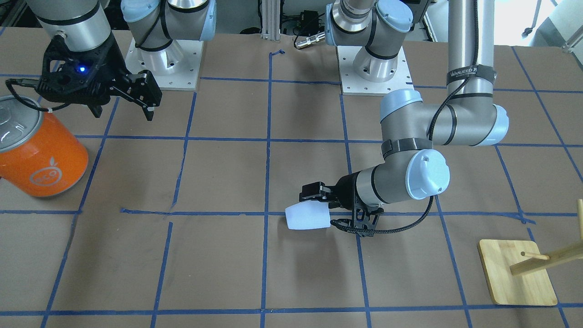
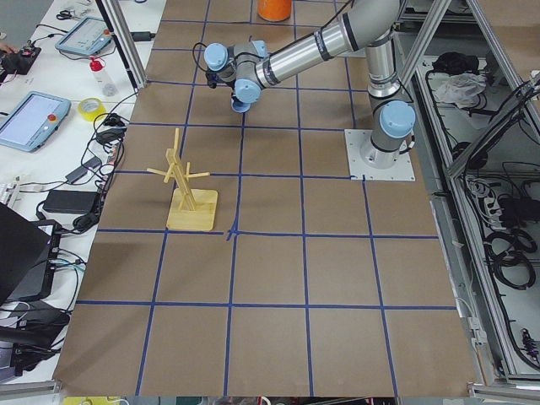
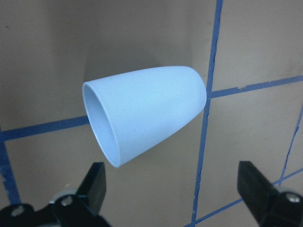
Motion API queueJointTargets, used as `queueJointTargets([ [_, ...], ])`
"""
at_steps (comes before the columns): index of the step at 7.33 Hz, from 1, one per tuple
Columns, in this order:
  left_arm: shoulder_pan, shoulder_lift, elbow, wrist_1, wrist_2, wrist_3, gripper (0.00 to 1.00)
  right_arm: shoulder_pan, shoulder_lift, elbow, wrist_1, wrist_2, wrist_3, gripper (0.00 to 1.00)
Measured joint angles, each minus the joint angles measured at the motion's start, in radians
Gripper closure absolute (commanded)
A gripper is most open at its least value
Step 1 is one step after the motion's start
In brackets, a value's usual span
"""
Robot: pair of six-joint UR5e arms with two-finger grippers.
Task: Flip cup
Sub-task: 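Grasp the lying cup by its closed end with the left gripper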
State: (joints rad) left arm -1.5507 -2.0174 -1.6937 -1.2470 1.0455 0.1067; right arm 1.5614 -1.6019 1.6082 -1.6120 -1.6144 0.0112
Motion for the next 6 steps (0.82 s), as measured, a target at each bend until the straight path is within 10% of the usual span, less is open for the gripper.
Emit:
queueJointTargets([
  [4, 0.025, -0.038, -0.005, 0.001, -0.041, 0.004, 0.92, 0.003, -0.005, 0.0, 0.0, -0.013, 0.001, 0.0],
  [6, 0.026, -0.04, -0.001, 0.001, -0.122, -0.036, 1.0, 0.002, -0.008, -0.001, 0.0, -0.017, 0.001, 0.0],
])
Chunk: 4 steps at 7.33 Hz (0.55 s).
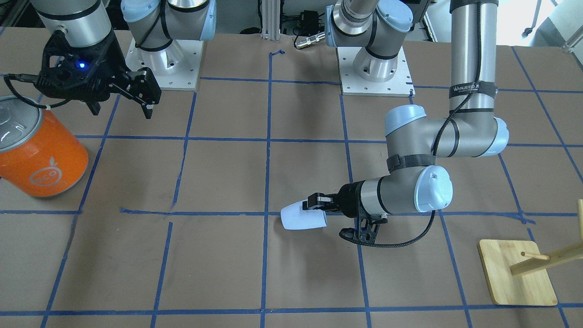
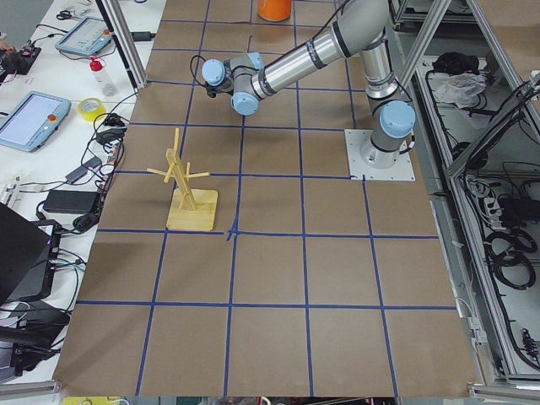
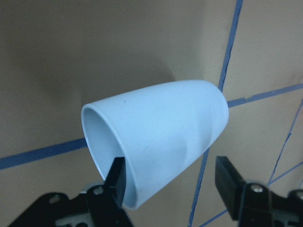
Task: Flip cup
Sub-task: 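Grasp the lying cup by its closed end with the left gripper, then lift the cup and rotate it upright with the left gripper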
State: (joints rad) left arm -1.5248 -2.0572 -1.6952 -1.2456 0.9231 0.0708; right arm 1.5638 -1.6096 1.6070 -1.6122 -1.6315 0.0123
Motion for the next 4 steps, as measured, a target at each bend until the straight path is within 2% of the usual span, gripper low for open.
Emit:
queueJointTargets([
  [2, 0.0, 0.003, 0.008, 0.003, -0.062, -0.112, 1.0, 0.0, -0.004, 0.001, 0.0, -0.002, -0.001, 0.0],
  [4, 0.001, 0.017, 0.031, 0.056, -0.083, -0.243, 1.0, 0.0, -0.005, 0.002, 0.0, -0.002, -0.002, 0.0],
])
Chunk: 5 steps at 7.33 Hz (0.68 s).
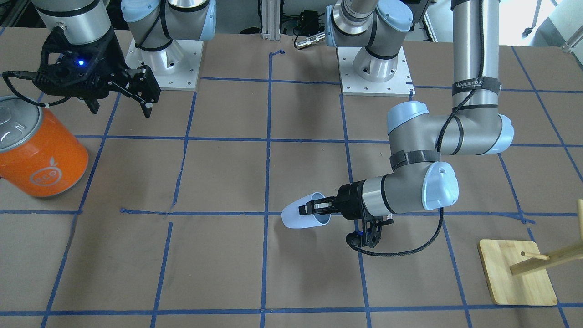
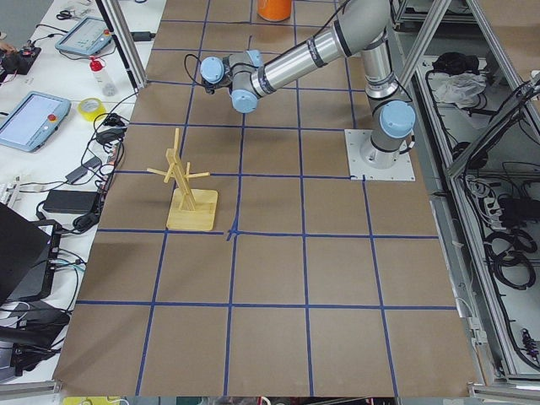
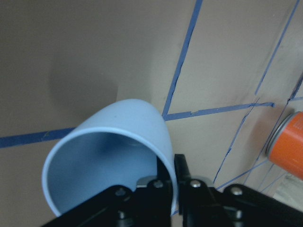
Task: Flip cup
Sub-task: 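Lift the cup and rotate it upright with the left gripper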
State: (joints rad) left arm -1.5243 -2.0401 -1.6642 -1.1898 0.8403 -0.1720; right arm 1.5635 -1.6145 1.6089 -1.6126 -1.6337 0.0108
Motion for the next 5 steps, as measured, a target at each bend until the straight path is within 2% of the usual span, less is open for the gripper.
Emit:
queueJointTargets([
  [1, 0.002, 0.018, 0.029, 0.036, 0.058, -0.048, 1.0, 0.0, 0.0, 0.0, -0.001, 0.0, 0.0, 0.0],
  [3, 0.007, 0.035, 0.116, 0.083, 0.367, -0.031, 1.0, 0.0, 0.001, 0.0, -0.001, 0.0, -0.002, 0.0],
  [5, 0.013, 0.009, 0.176, 0.127, 0.628, 0.171, 1.0, 0.0, 0.001, 0.0, -0.001, -0.001, -0.006, 0.0],
])
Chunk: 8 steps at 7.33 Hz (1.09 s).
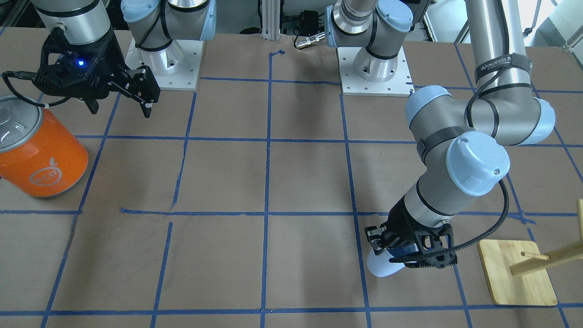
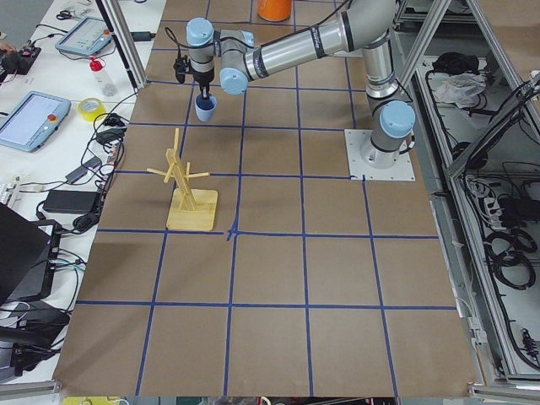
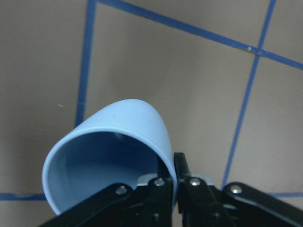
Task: Flip cup
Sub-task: 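Lift the cup and rotate it upright with the left gripper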
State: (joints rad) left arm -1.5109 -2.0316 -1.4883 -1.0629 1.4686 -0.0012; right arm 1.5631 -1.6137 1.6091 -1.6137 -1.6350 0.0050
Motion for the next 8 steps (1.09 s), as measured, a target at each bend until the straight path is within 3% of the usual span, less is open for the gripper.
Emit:
queueJointTargets([
  [2, 0.025, -0.031, 0.01, 0.02, 0.106, 0.17, 1.0, 0.0, 0.0, 0.001, 0.0, 0.0, -0.003, 0.0],
  [3, 0.034, -0.048, 0.009, 0.026, 0.12, 0.2, 0.87, 0.0, 0.0, 0.001, 0.0, 0.0, -0.004, 0.0],
  [4, 0.038, -0.063, 0.01, 0.028, 0.133, 0.213, 0.36, 0.0, 0.0, 0.001, 0.001, -0.001, -0.005, 0.0],
  [6, 0.039, -0.089, 0.018, 0.03, 0.183, 0.281, 0.0, 0.0, 0.0, 0.002, 0.005, -0.001, -0.007, 0.0],
  [8, 0.04, -0.085, 0.038, 0.025, 0.204, 0.304, 0.0, 0.0, 0.0, 0.002, 0.007, -0.002, -0.007, 0.0],
])
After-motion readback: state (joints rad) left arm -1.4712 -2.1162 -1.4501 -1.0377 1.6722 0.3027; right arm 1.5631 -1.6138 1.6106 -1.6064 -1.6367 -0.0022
